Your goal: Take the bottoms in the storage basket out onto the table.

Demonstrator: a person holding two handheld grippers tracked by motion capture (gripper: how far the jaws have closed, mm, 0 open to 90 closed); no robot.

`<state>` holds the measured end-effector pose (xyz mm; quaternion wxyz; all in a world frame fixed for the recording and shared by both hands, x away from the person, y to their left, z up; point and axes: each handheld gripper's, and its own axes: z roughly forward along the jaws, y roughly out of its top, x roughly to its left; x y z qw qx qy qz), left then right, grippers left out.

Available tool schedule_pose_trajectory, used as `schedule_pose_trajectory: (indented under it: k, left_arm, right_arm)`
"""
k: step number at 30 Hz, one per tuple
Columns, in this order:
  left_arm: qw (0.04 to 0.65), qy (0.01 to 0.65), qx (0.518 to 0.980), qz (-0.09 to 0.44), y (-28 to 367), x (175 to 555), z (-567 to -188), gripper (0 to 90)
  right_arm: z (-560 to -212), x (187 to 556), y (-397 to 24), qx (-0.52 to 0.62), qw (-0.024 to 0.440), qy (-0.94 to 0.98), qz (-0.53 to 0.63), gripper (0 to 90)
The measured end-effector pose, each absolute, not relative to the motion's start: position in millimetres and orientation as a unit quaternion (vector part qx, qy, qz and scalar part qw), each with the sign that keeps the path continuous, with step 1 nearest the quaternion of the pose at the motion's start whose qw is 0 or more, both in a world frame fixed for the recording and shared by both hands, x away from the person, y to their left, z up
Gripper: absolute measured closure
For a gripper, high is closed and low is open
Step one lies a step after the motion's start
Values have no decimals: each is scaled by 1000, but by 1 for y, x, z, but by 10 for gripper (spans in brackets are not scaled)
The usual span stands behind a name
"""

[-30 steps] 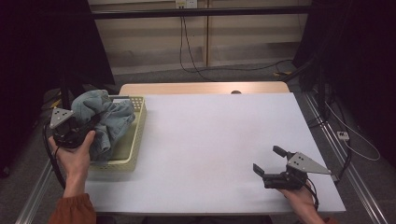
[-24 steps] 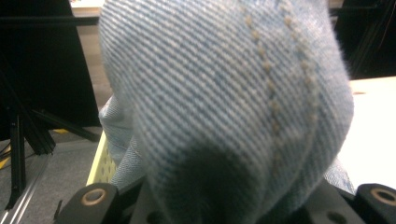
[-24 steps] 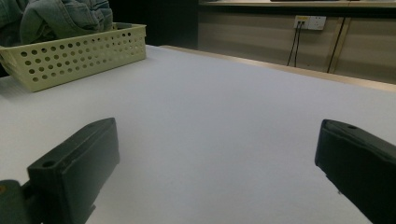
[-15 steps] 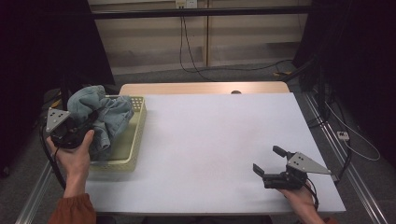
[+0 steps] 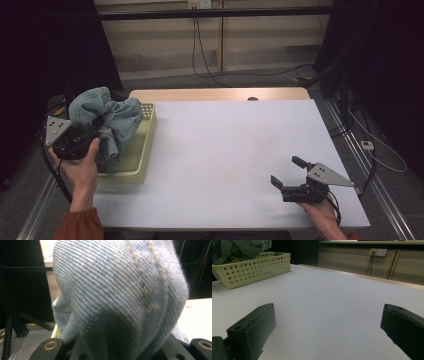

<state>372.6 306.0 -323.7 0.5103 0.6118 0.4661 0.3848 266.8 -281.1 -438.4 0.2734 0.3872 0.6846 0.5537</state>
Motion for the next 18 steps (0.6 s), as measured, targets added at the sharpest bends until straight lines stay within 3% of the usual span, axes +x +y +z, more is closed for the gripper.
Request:
schedule_pose_trajectory:
  k: [18]
  left_arm:
    - [540,446,591,401,301,361,-312,744]
  right_arm:
    - [-438,267,-281,387,273,684,554,0]
